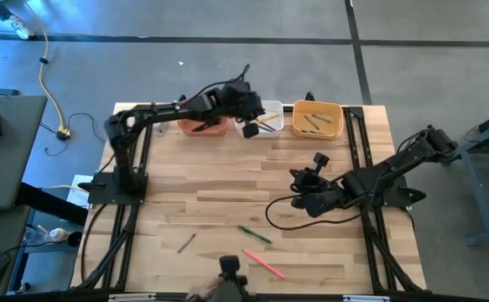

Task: Sort crayons/erasers/pens/pencils in bins
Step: Put the red pencil into the white bin

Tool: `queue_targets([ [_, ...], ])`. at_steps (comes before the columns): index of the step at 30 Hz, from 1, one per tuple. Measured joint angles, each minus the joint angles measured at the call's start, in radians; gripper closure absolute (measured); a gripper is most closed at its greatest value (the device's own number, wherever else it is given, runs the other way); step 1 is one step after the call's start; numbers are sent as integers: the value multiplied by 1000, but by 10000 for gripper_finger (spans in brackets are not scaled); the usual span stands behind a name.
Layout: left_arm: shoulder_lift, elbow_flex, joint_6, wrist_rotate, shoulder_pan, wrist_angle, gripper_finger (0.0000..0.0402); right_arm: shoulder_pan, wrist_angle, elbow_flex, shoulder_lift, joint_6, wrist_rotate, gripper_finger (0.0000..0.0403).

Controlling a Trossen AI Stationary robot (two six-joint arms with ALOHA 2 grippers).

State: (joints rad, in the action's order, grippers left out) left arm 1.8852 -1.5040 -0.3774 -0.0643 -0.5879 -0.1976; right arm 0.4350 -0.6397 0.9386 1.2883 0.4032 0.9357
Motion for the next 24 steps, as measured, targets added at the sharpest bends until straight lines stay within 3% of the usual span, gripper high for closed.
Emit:
queue_targets([
  [5, 105, -93, -11, -30, -48, -49, 401, -40, 219, -184, -29, -19, -44, 402],
  [13, 214, -165, -2, -72, -90, -85, 401, -144, 706, -426, -78, -183, -213, 403],
  [24, 264, -188, 7, -77, -110, -89, 368, -259, 762, -454, -86, -252, -334, 403],
])
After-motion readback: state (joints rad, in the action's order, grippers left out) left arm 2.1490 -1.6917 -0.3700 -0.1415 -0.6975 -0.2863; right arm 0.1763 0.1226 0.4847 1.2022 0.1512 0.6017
